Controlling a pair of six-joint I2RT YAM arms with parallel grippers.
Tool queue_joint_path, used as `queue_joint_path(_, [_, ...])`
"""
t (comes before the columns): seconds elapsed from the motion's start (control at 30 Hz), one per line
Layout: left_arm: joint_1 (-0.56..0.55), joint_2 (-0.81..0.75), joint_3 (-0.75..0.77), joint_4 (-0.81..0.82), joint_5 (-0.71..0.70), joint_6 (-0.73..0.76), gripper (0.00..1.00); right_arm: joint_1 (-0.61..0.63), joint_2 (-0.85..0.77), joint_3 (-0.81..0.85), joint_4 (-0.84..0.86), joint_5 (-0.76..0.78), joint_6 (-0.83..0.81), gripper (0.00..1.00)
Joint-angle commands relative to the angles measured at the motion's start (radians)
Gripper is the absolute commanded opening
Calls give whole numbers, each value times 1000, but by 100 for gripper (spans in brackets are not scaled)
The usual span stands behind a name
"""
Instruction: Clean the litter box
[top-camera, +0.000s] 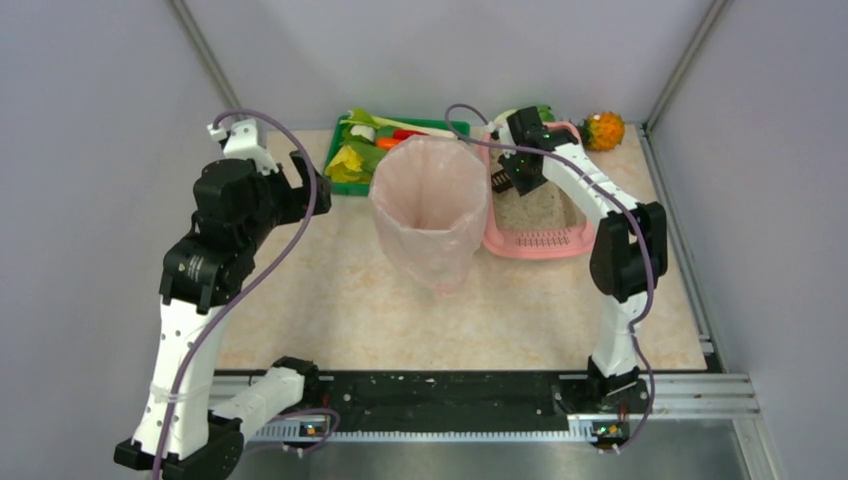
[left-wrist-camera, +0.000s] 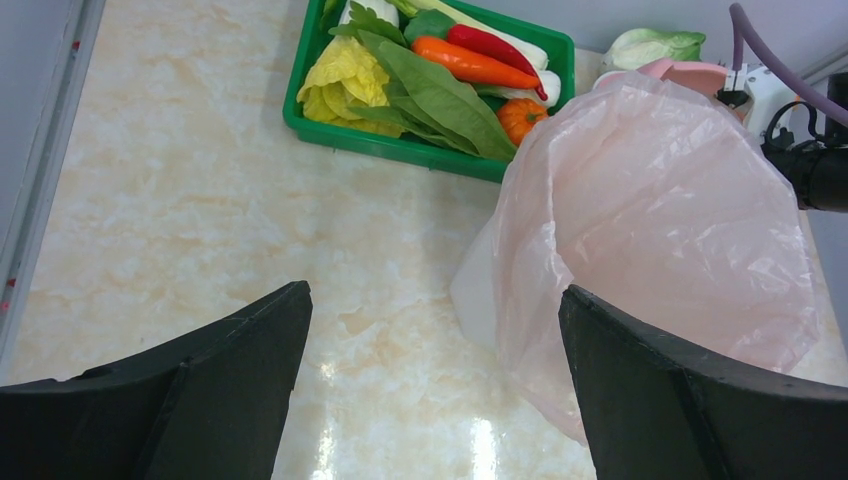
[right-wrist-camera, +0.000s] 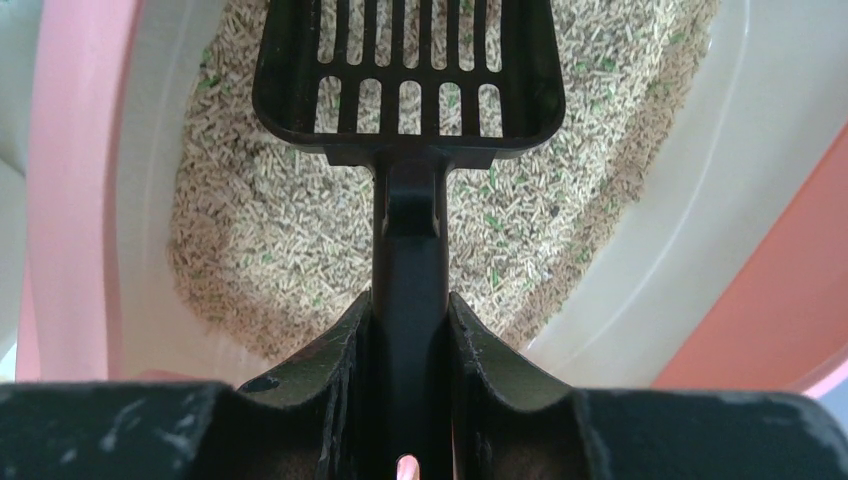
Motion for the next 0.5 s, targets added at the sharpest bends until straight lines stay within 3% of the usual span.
queue_joint_path(0.0, [4,14,37,11,-11,6,99,-9,38,66,56,-26,-5,0])
queue_joint_path(0.47, [4,29,65,-6,-26,12,99,-17,205,228,91,6,35,0])
